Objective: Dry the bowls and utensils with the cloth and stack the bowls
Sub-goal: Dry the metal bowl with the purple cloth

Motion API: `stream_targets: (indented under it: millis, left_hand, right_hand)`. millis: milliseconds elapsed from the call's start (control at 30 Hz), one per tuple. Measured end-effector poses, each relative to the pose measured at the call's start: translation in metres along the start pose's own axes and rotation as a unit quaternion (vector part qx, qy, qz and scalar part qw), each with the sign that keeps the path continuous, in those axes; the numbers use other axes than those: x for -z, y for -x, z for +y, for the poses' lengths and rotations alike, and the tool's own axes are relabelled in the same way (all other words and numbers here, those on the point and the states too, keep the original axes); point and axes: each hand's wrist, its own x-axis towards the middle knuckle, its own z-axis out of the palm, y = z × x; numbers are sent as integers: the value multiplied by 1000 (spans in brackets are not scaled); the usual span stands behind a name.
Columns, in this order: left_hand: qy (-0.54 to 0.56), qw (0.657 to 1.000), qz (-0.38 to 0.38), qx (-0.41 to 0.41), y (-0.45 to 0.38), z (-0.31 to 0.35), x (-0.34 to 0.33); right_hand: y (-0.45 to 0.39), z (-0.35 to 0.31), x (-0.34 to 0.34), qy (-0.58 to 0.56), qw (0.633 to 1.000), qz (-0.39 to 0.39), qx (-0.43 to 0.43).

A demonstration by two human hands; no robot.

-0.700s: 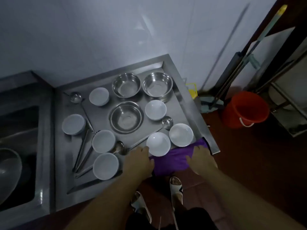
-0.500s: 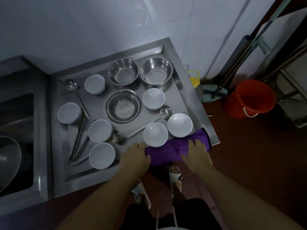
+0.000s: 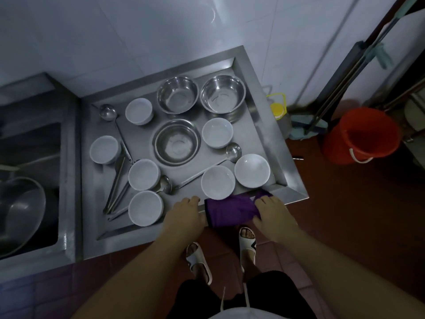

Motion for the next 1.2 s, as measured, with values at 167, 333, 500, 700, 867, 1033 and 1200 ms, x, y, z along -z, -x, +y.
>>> stream_targets:
  millis: [167, 333, 500, 700, 867, 1033, 1200]
  left_hand:
    - [24, 999, 23, 11, -1, 14, 26]
    - [58, 997, 54, 8, -7, 26, 57]
    - [80, 995, 56, 4, -27, 30, 78]
    - [107, 994, 35, -3, -76, 29, 106]
    - [134, 991, 20, -6, -144, 30, 133]
    - [233, 972, -8, 14, -222, 32, 160]
    - [206, 978, -26, 18, -293, 38, 168]
  right_hand:
    - [11, -3, 38, -334, 938, -47, -83]
    - [12, -4, 87, -696, 693, 4, -190]
    - [-3, 1, 130, -809, 532, 27, -248]
    - [-53, -5, 166, -815, 540, 79, -196]
    - [-108, -6, 165, -791, 542, 136, -249]
    - [-157, 0, 172, -799, 502, 177, -279]
    - [-195, 0, 179, -806, 473, 196, -298]
